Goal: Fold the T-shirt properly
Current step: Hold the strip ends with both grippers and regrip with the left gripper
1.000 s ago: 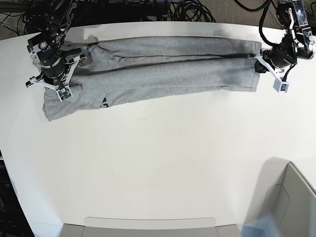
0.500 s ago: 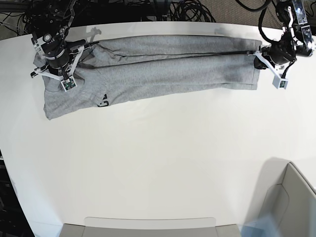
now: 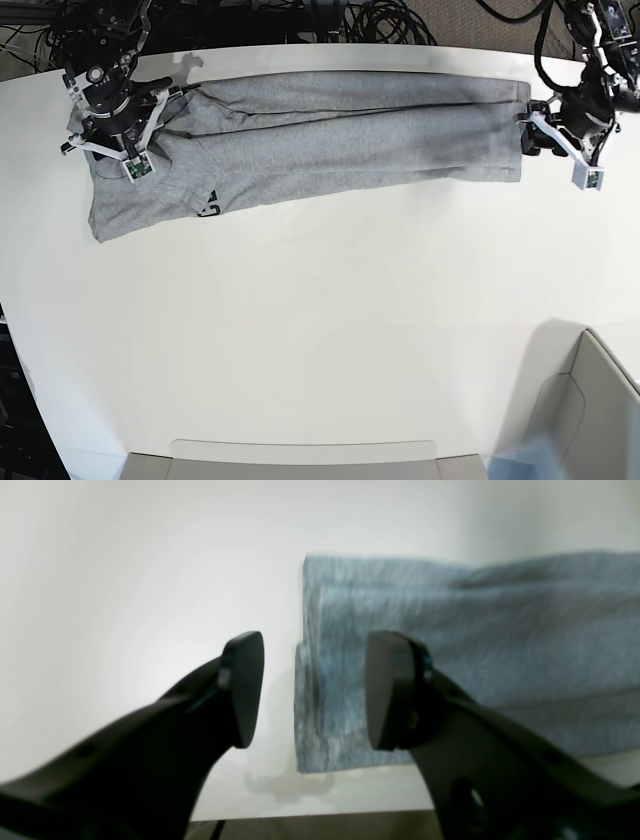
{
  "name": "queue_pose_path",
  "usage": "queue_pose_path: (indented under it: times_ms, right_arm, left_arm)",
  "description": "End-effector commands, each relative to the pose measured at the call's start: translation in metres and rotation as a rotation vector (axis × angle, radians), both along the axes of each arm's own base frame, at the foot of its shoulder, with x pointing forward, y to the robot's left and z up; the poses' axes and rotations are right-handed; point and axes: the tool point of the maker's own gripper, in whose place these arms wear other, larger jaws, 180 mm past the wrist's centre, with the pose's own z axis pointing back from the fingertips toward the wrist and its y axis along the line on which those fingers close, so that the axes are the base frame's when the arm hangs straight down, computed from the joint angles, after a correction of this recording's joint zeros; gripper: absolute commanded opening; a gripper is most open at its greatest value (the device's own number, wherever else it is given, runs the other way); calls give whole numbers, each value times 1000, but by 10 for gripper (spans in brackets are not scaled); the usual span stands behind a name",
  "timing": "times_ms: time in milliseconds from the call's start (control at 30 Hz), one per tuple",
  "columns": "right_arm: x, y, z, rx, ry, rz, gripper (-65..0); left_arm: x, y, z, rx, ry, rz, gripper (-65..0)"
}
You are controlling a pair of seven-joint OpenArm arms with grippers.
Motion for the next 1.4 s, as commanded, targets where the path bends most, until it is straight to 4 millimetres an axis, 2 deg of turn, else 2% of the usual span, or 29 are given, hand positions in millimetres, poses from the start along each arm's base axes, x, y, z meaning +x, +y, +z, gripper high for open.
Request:
queue_pose_path:
  times_ms: [0, 67, 233, 300, 400, 467, 567, 633, 767, 933, 1100, 1200, 1233, 1367]
  right_arm:
    - [6, 1, 8, -9, -29, 24, -415]
    - [7, 1, 8, -9, -30, 24, -415]
    - [7, 1, 9, -9, -32, 25, -415]
    - [7, 0, 9, -10, -32, 23, -415]
    - [6, -1, 9, -11, -30, 20, -415]
    - [6, -1, 9, -12, -30, 20, -415]
    - [7, -2, 9, -18, -30, 27, -415]
    - [7, -1, 9, -15, -32, 27, -415]
    - [7, -1, 9, -15, -32, 26, -415]
    - [7, -2, 10, -18, -32, 24, -415]
    - [7, -2, 10, -18, -32, 24, -415]
    - [6, -3, 9, -18, -30, 22, -415]
    - [6, -3, 9, -18, -30, 22, -415]
    - [7, -3, 10, -18, -32, 22, -415]
  left_arm:
    - [15, -8, 9, -10, -51, -33, -308]
    - [15, -17, 2, -30, -32, -55, -306]
    - [13, -23, -1, -14, -25, -139, -305]
    - [7, -18, -14, -21, 9, -160, -305]
    - [-5, 2, -38, -56, 72, -81, -306]
    - [-5, 5, -41, -66, 69, -65, -306]
    - [-7, -1, -42, -59, 59, -157, -306]
    - [-14, 0, -52, -74, 87, -176, -306]
    - [-29, 8, -80, -134, 152, -105, -306]
    - [-39, 24, -96, -90, 202, -72, -306]
    - [-53, 32, -107, -57, 267, -63, -309]
    - [-55, 20, -112, -66, 287, -105, -332]
    - [-61, 14, -116, -72, 308, -123, -347]
    - [-69, -10, -126, -92, 343, -203, -440]
